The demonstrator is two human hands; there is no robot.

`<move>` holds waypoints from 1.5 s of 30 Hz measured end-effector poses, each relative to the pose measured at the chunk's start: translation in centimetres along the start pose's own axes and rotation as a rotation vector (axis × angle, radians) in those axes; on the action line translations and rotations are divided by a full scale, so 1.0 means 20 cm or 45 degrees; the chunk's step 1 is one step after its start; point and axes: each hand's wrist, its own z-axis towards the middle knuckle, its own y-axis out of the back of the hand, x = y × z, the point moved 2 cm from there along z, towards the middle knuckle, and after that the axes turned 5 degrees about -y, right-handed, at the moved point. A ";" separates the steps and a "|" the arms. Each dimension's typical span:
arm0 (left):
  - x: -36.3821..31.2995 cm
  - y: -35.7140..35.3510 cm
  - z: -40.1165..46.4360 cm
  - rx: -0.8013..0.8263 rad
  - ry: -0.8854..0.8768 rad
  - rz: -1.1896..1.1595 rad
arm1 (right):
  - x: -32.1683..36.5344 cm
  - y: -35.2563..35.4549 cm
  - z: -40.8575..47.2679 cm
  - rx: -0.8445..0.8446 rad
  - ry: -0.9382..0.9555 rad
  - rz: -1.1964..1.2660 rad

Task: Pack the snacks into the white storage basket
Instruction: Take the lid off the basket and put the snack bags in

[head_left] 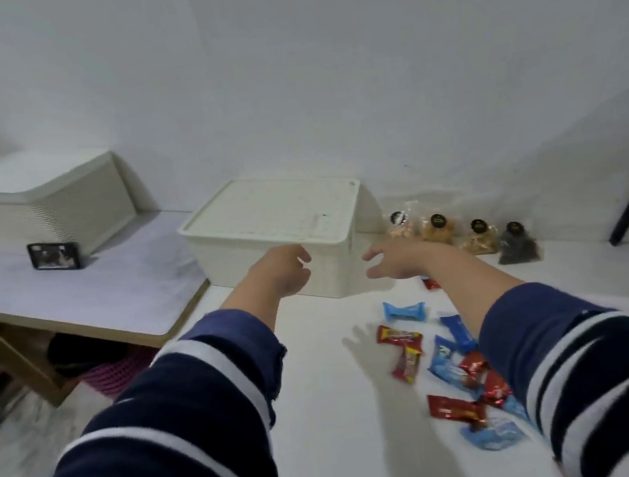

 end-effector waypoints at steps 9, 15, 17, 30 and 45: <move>0.56 0.31 0.09 -0.021 -0.064 0.001 | 0.32 -0.08 0.17 -0.107 -0.179 0.191; 0.73 0.37 0.41 -0.052 -0.108 0.081 | 0.26 -0.02 0.44 -0.131 -0.298 0.290; 0.79 0.36 0.75 -0.032 -0.069 0.174 | 0.21 0.02 0.75 -0.135 -0.343 0.335; 1.09 0.40 1.41 0.016 0.179 0.402 | 0.16 0.11 1.32 -0.381 -0.509 0.242; 1.03 0.64 1.36 -0.203 0.215 0.100 | 0.37 0.32 1.18 -0.606 -0.637 0.184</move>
